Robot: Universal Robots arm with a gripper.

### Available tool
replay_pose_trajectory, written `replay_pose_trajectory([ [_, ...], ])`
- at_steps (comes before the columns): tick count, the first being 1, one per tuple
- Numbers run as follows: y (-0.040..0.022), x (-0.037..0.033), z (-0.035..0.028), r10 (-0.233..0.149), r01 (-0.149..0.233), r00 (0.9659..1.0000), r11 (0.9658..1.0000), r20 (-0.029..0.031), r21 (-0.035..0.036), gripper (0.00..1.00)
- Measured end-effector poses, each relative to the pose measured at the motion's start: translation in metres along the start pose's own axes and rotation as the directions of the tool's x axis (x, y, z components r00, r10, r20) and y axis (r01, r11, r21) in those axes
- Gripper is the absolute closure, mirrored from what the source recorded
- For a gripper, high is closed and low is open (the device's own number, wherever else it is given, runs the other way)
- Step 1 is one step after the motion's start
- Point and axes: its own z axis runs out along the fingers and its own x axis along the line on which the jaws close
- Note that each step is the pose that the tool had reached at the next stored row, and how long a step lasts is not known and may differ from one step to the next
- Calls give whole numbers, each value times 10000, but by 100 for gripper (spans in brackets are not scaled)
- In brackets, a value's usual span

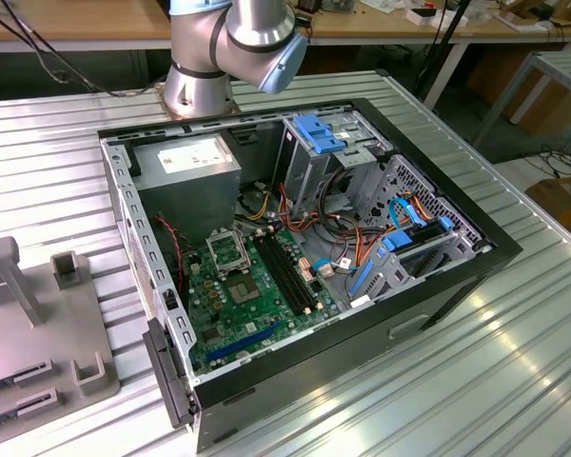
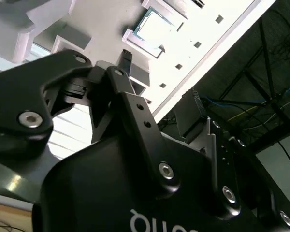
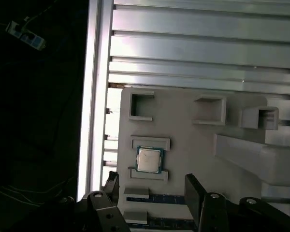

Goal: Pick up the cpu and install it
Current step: 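Pick up the cpu and move it towards the insertion slot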

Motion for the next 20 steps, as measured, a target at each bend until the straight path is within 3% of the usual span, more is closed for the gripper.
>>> replay_pose_trajectory([
  [1, -1, 0, 18, -3, 3, 10000, 10000, 0, 0, 34],
  [3, -3, -2, 84, -5, 5, 10000, 10000, -1, 0, 34],
  [13, -12, -9, 289, -13, 13, 10000, 10000, -1, 0, 34],
  [16, -17, -13, 408, -17, 17, 10000, 10000, -1, 1, 34],
  [20, -22, -17, 516, -21, 21, 10000, 10000, -2, 0, 34],
])
